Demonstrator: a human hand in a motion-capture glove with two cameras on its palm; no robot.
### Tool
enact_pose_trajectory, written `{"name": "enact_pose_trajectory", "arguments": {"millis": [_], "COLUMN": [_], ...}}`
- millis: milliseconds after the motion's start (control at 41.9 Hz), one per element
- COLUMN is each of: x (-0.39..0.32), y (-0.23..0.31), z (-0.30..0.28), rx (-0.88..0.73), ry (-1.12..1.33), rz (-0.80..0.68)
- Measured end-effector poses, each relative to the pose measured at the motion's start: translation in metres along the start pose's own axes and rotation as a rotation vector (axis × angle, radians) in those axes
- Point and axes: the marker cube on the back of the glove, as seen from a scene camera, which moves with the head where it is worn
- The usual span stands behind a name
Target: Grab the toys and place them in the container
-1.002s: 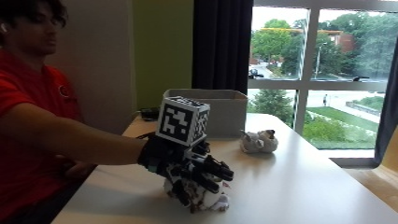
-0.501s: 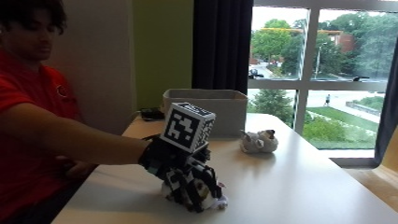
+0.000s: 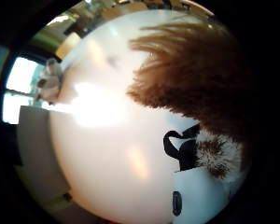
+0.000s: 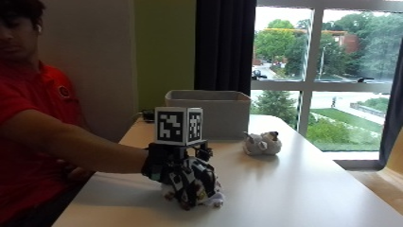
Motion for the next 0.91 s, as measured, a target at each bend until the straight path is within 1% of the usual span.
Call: {"name": "enact_pose_trajectory", "arguments": {"millis": [286,382,477,620,907], "x": [0.011,0.014,0.011,-0.003,-0.057], "y": [0.018,0.02,0.021,0.021,0.022], "z": [-0.012,-0.025,-0.043,-0.073,-0.153], "rx": [0.016,0.055,0.1,0.114,0.198], "ry": [-0.091,-0.125,-0.145,-0.158,-0.244], "rz": [-0.067,-0.084,-0.095,-0.113,-0.232]}}
